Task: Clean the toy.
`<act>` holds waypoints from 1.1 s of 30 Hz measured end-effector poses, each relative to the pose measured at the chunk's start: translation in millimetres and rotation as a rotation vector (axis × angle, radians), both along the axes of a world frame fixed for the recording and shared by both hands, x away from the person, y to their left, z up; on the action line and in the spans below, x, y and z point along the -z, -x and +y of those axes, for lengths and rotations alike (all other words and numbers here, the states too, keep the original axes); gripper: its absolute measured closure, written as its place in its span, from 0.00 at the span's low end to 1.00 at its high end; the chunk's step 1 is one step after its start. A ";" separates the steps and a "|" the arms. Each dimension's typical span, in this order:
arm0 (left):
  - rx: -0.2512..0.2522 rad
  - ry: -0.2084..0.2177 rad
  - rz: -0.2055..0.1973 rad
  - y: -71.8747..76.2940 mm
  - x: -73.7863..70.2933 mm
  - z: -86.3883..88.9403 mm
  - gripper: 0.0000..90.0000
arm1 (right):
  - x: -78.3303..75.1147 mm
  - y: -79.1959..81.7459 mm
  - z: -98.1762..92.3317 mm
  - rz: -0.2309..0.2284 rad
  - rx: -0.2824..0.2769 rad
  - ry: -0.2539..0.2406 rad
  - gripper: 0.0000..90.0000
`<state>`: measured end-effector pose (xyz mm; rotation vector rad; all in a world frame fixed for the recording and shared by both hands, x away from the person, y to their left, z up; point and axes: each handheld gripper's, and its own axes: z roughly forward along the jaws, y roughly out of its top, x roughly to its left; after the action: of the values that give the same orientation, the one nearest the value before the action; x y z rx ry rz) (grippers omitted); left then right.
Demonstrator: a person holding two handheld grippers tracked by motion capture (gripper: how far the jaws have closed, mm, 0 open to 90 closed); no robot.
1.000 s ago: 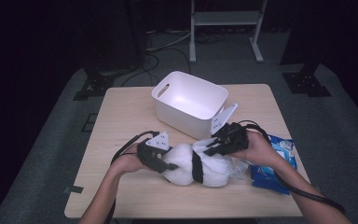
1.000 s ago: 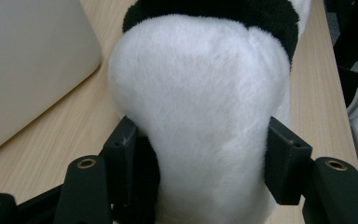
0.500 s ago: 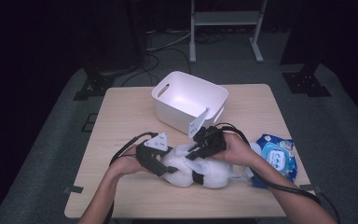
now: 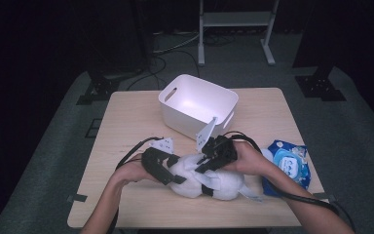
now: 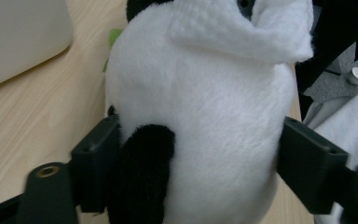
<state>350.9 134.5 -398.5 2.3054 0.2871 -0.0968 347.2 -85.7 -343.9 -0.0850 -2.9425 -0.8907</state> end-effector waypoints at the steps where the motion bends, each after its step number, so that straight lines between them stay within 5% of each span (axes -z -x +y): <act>1: 0.000 0.005 -0.001 0.4 0.1 0.0 0.28 | -1.6 0.2 1.2 0.003 -0.002 -0.016 0.91; 6: 0.008 -0.005 -0.032 4.1 -2.3 -2.4 0.32 | -8.4 3.3 19.5 -0.026 -0.010 -0.053 0.91; 12: -0.001 0.013 -0.054 7.9 -0.9 2.2 0.37 | -10.1 0.7 28.6 -0.046 0.012 -0.029 0.91; 20: -0.010 0.011 -0.077 12.8 -1.2 5.7 0.38 | -10.4 -2.9 -11.6 -0.038 0.074 0.021 0.91; 23: -0.012 0.012 -0.081 13.2 -1.2 5.7 0.38 | -13.7 -2.7 -30.3 -0.014 0.103 -0.015 0.91; 33: -0.012 0.007 -0.089 14.1 -2.0 6.8 0.38 | -23.6 1.8 -78.0 -0.023 0.182 -0.012 0.91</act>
<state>336.8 141.2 -396.5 2.2939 0.2541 0.0108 345.4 -163.7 -320.3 -0.3494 -2.9868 -0.9369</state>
